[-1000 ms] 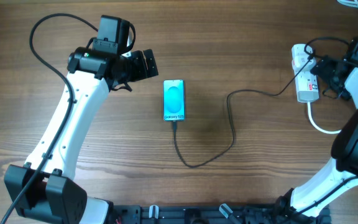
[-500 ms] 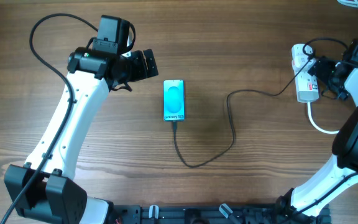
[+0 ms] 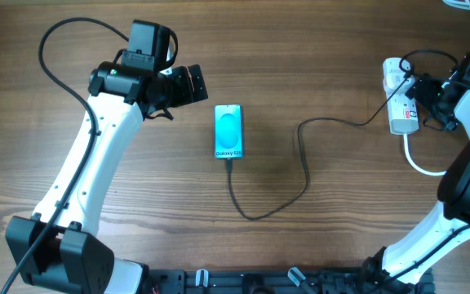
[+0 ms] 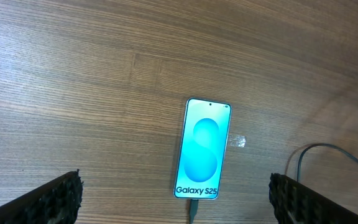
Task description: Plug charger to phone and switch on socket
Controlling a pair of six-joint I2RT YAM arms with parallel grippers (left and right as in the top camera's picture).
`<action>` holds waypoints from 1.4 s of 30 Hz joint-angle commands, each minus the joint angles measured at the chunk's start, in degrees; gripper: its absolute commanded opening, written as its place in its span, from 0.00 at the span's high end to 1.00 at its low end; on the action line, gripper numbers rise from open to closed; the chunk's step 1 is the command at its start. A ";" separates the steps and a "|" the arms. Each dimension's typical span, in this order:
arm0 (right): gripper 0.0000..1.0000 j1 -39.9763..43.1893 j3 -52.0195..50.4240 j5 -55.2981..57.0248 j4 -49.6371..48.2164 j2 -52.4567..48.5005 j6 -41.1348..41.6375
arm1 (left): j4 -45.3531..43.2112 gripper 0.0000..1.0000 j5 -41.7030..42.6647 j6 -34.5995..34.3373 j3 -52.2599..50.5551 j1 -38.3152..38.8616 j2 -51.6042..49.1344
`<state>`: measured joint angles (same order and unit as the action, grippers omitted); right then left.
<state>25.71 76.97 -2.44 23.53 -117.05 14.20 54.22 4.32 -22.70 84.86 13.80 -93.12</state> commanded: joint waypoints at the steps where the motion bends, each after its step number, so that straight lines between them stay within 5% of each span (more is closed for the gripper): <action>1: 0.01 -1.11 -0.59 -6.05 1.55 -2.75 -2.40 | 0.02 0.00 -0.79 -0.48 -0.11 -0.11 -0.42; 20: 0.00 -1.03 -0.37 -13.05 2.01 -0.72 -3.63 | 0.02 0.00 -0.79 -0.50 -0.11 -0.11 -0.42; 32: 0.00 -1.86 -0.61 -5.31 20.50 26.53 2.80 | 0.02 0.00 -0.79 -0.50 -0.11 -0.11 -0.42; 42: 0.00 -14.32 -1.31 -5.27 34.69 43.21 2.27 | 0.04 0.00 -0.79 -0.50 -0.11 -0.11 -0.42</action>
<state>14.79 76.31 -7.90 57.43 -79.15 16.43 54.24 4.32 -22.70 84.86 13.80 -93.12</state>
